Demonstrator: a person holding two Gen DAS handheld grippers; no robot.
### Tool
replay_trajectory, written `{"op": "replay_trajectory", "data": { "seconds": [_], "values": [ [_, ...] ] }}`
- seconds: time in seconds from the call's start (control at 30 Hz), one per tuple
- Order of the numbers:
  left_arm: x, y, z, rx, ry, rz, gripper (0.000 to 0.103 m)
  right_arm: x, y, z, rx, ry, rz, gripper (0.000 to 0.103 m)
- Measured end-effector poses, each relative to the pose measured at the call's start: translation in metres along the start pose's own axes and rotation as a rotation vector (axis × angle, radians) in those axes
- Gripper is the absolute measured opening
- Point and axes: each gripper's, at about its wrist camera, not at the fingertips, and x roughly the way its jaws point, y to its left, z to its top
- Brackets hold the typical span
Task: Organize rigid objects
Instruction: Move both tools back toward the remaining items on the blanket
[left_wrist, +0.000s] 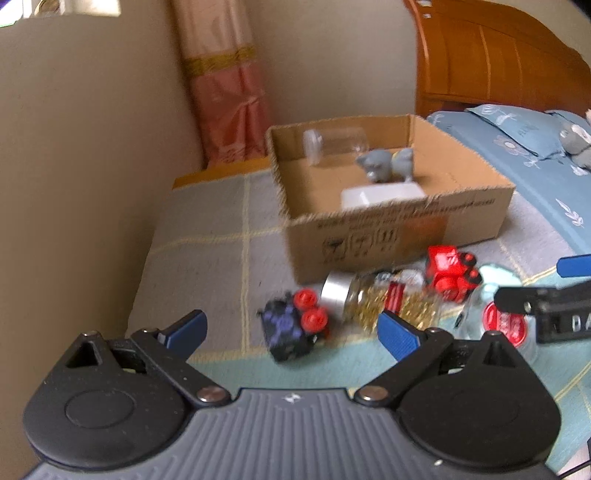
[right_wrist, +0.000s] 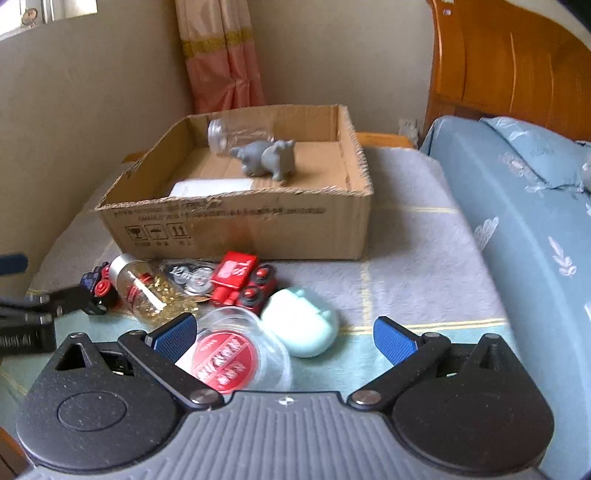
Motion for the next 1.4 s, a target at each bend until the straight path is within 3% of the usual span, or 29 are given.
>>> {"op": "replay_trajectory", "data": {
  "seconds": [0.33,0.67,0.83,1.1,1.3,1.37,1.4],
  "values": [
    [0.01,0.015,-0.012,-0.032,0.036,-0.005,0.098,0.035,0.027,0.004,-0.034,0.062,-0.066,0.103],
    [0.025,0.018,-0.012,-0.041,0.054,-0.02,0.098,0.014,-0.002,-0.017,-0.009,0.118,-0.046,0.103],
    [0.037,0.016,-0.01,-0.028,0.065,-0.019,0.098,0.006,-0.02,-0.039,-0.002,0.155,-0.079,0.103],
    [0.061,0.017,-0.009,-0.047,0.062,-0.021,0.097,0.004,-0.025,-0.061,-0.039,0.132,-0.103,0.103],
    [0.065,0.019,-0.012,-0.072,0.051,-0.058,0.08,0.002,-0.027,-0.065,-0.042,0.092,-0.098,0.103],
    [0.065,0.019,-0.011,-0.07,0.046,-0.083,0.064,0.002,-0.027,-0.066,-0.041,0.087,-0.099,0.103],
    [0.065,0.019,-0.012,-0.073,0.05,-0.091,0.062,0.002,-0.027,-0.066,-0.04,0.086,-0.1,0.103]
  ]
}}
